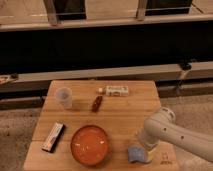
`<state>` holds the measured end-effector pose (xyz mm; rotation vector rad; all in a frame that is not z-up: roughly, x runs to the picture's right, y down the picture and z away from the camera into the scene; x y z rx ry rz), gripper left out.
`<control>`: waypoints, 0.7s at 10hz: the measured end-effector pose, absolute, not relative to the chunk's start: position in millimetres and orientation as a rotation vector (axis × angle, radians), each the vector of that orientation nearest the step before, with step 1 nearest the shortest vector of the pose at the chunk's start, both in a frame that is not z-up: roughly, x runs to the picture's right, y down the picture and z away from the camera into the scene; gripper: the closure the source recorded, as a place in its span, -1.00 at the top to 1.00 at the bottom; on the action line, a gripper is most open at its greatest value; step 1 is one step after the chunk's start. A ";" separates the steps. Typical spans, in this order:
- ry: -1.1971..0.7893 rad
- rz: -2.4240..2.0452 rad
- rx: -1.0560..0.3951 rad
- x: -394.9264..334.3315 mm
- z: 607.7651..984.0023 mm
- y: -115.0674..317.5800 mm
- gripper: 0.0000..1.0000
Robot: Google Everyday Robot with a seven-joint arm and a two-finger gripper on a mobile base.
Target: Place the white sponge in the ceramic cup
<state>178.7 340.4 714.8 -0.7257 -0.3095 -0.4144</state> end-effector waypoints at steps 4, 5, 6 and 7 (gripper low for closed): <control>-0.335 -0.408 -0.746 181.5 726.5 352.0 0.60; -0.336 -0.405 -0.747 183.9 727.5 354.3 0.60; -0.340 -0.400 -0.751 185.8 729.3 358.0 0.60; -0.345 -0.398 -0.752 185.7 731.1 360.1 0.60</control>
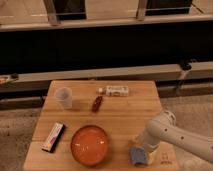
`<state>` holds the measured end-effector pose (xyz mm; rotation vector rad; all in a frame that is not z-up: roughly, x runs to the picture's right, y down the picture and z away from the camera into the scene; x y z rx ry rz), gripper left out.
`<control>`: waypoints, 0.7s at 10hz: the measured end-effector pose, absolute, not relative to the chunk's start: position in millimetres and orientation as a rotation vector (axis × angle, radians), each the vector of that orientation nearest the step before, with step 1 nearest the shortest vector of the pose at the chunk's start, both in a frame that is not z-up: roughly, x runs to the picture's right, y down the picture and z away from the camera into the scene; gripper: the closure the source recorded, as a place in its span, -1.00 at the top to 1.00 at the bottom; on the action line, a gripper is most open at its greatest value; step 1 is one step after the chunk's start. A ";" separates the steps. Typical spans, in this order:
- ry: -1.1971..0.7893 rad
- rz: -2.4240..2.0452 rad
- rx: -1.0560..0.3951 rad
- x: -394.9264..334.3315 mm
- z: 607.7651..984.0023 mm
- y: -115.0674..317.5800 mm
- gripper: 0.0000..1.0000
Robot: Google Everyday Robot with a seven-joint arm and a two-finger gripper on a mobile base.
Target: Place the white sponge in the ceramic cup
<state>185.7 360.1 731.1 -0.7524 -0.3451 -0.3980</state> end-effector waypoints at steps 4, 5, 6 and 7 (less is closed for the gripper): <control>-0.353 -0.391 -0.755 191.5 734.0 366.9 0.45; -0.356 -0.388 -0.755 192.2 734.7 367.5 0.42; -0.357 -0.388 -0.755 192.4 734.4 367.5 0.40; -0.356 -0.387 -0.758 193.7 732.9 367.4 0.28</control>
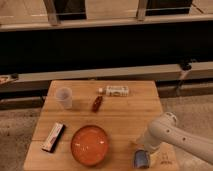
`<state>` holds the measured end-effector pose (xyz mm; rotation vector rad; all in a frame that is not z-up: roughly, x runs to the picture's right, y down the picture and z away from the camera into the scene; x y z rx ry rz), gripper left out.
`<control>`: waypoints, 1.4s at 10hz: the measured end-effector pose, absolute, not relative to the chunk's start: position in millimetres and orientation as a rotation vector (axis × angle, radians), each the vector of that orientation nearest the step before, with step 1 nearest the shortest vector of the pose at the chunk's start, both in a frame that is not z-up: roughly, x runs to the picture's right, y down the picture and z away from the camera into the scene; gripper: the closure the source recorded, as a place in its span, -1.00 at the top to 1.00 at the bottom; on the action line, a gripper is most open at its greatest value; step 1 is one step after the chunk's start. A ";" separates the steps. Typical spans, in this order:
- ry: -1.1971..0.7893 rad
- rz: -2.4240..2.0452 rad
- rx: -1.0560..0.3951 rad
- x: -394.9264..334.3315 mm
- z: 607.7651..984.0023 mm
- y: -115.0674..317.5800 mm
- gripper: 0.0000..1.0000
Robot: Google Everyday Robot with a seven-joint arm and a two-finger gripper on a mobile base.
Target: Place the white sponge in the ceramic cup
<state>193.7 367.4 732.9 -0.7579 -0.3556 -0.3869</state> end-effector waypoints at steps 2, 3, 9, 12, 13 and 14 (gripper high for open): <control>-0.354 -0.383 -0.757 195.2 731.5 366.1 -0.07; -0.358 -0.383 -0.748 193.7 731.4 362.9 -0.33; -0.365 -0.374 -0.755 195.1 729.4 363.4 -0.99; -0.362 -0.373 -0.758 198.0 727.8 363.5 -0.99; -0.367 -0.350 -0.752 197.4 725.6 354.4 -0.99; -0.371 -0.332 -0.748 198.6 721.7 345.6 -0.99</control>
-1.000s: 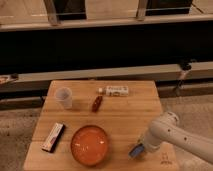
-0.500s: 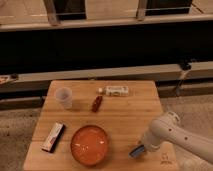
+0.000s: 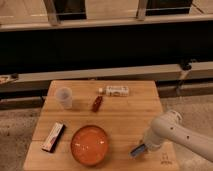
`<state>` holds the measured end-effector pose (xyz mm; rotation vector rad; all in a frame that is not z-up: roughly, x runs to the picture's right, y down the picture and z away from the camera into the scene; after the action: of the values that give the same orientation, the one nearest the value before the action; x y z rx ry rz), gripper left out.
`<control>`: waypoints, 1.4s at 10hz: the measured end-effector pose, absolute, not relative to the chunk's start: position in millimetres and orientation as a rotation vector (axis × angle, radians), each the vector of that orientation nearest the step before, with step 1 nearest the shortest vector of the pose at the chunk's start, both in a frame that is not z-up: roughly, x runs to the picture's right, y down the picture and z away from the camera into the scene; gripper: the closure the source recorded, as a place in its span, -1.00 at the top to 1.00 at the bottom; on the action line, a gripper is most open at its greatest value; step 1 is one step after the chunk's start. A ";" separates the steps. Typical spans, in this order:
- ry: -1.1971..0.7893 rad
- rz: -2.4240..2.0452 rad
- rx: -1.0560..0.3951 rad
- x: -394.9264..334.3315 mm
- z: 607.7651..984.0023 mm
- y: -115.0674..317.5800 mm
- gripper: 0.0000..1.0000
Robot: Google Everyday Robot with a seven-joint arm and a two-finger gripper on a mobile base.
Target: Place the white sponge in the ceramic cup
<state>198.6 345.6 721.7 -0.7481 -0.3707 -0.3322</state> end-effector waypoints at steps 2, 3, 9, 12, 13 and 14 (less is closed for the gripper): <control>-0.380 -0.327 -0.746 197.7 716.4 340.1 -0.99; -0.377 -0.322 -0.750 200.1 716.2 343.3 -0.99; -0.375 -0.293 -0.749 193.5 710.4 310.1 -0.99; -0.384 -0.303 -0.740 169.1 715.5 284.5 -0.90; -0.382 -0.304 -0.743 168.7 715.7 283.9 -0.84; -0.381 -0.306 -0.741 169.1 715.7 283.2 -0.87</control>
<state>169.1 283.2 715.7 -0.7406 -0.3815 -0.3062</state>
